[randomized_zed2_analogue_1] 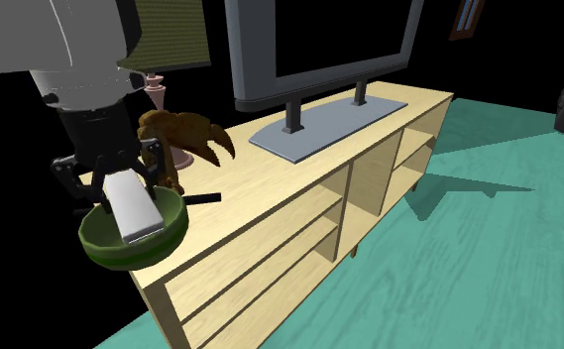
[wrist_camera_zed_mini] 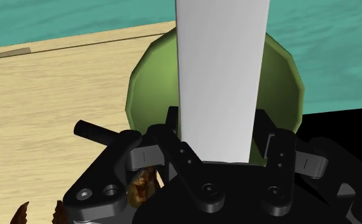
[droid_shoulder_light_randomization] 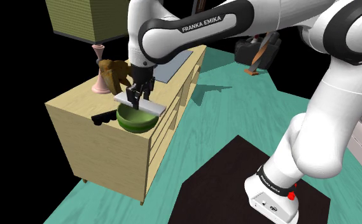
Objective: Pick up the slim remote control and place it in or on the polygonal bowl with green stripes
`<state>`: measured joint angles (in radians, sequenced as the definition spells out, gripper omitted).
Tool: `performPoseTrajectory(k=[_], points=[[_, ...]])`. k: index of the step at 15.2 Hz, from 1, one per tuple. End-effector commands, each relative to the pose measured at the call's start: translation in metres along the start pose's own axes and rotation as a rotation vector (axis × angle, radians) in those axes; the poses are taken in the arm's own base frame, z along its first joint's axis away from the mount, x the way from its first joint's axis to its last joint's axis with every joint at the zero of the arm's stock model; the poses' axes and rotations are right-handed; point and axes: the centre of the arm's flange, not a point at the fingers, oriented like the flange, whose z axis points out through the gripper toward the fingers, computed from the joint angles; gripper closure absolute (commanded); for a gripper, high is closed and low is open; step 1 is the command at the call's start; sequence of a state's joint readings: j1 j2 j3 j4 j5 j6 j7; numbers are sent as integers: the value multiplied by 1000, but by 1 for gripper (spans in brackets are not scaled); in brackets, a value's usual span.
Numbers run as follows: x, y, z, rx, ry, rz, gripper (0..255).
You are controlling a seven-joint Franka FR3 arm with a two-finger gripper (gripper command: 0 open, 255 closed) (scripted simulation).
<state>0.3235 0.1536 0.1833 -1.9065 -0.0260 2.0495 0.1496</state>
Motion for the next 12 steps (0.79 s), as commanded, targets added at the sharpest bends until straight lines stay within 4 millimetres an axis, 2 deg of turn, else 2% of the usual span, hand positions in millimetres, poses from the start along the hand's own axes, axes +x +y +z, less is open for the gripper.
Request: performPoseTrajectory(k=[1, 4, 12], points=[[1, 0, 10, 0, 1, 0, 255], [1, 0, 26, 0, 1, 0, 255], [1, 0, 26, 0, 1, 0, 255]])
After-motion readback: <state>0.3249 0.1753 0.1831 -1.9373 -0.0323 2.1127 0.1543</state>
